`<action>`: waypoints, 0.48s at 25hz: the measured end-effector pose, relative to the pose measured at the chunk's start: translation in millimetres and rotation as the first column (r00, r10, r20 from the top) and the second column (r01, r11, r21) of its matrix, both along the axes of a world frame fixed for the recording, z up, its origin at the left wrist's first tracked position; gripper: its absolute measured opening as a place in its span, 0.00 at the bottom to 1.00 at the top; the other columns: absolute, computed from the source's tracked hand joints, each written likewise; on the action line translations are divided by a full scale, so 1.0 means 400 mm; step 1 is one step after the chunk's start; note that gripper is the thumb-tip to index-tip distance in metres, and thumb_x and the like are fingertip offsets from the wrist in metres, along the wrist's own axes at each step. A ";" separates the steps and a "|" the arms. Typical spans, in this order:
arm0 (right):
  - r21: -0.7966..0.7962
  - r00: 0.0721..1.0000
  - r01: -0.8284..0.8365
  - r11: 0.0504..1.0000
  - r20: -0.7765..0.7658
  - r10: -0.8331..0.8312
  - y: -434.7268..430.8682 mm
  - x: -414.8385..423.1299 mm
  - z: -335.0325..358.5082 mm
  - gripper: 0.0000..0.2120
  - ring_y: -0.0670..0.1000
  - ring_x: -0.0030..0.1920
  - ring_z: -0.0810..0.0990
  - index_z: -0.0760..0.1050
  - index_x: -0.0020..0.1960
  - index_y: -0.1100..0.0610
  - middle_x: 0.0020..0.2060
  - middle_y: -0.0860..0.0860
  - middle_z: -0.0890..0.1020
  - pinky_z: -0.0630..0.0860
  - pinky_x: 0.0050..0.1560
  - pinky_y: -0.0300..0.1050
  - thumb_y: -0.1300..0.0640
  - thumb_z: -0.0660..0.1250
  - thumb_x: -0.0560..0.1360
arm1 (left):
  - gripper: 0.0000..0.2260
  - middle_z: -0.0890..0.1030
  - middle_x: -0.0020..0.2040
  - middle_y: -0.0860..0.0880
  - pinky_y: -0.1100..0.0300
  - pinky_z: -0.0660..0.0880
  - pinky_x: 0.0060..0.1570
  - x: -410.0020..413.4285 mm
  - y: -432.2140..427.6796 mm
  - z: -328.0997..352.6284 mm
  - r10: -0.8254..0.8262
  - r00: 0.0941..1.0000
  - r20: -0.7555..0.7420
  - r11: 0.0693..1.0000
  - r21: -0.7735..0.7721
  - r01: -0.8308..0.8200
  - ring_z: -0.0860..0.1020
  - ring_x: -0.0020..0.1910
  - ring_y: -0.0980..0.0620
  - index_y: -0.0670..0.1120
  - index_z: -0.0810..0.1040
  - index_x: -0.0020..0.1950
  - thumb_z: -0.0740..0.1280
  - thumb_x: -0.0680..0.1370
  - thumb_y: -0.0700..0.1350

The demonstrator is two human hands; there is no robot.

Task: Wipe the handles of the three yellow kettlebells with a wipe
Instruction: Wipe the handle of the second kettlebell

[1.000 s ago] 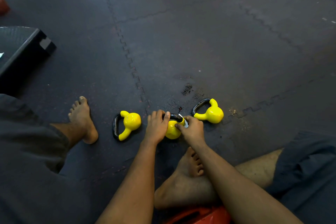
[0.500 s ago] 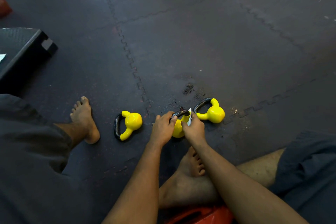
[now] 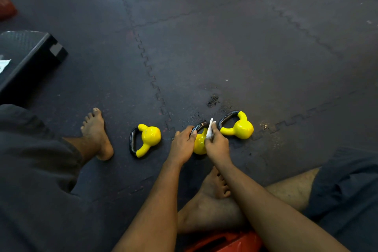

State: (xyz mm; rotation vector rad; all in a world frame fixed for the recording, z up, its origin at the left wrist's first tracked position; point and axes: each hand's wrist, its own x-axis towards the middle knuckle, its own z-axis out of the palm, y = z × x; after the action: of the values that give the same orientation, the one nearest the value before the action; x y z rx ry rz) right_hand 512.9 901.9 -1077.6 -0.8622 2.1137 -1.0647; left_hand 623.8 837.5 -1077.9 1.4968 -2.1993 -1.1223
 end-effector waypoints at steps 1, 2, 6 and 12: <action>0.039 1.000 -0.002 0.999 -0.013 0.002 0.000 -0.002 -0.005 0.25 0.58 0.63 0.76 0.69 0.71 0.58 0.62 0.59 0.79 0.71 0.57 0.42 0.63 0.64 0.74 | 0.12 0.79 0.50 0.45 0.46 0.71 0.55 0.000 0.002 -0.001 0.001 1.000 -0.011 1.000 0.013 0.000 0.71 0.54 0.44 0.51 0.73 0.61 0.54 0.82 0.51; 0.052 1.000 0.013 0.999 -0.022 -0.012 0.000 -0.006 -0.009 0.24 0.59 0.61 0.77 0.71 0.69 0.58 0.59 0.59 0.80 0.71 0.54 0.42 0.63 0.65 0.73 | 0.12 0.77 0.48 0.46 0.45 0.70 0.56 -0.001 0.005 -0.001 0.002 1.000 -0.027 1.000 0.026 -0.001 0.71 0.54 0.44 0.50 0.73 0.62 0.54 0.83 0.50; -0.089 0.996 0.085 0.992 -0.002 -0.086 -0.008 -0.012 0.007 0.25 0.53 0.65 0.76 0.73 0.69 0.57 0.64 0.54 0.79 0.67 0.57 0.30 0.67 0.64 0.73 | 0.12 0.77 0.52 0.44 0.46 0.68 0.59 -0.009 0.016 0.018 0.001 1.000 -0.014 1.000 0.023 0.000 0.71 0.56 0.44 0.49 0.73 0.63 0.55 0.83 0.48; -0.043 0.997 0.067 0.997 0.040 -0.065 -0.014 -0.037 0.005 0.27 0.53 0.57 0.79 0.73 0.69 0.53 0.61 0.54 0.80 0.70 0.53 0.34 0.68 0.61 0.72 | 0.12 0.77 0.53 0.45 0.48 0.66 0.57 -0.016 0.015 0.025 -0.020 1.000 0.012 0.999 0.034 0.019 0.70 0.57 0.45 0.48 0.73 0.61 0.55 0.83 0.48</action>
State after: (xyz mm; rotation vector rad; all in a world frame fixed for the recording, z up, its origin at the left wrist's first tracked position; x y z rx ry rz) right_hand 498.2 896.4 -1075.8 -0.7911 2.1062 -1.1568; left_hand 617.5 843.5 -1067.8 1.5033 -2.2188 -1.1654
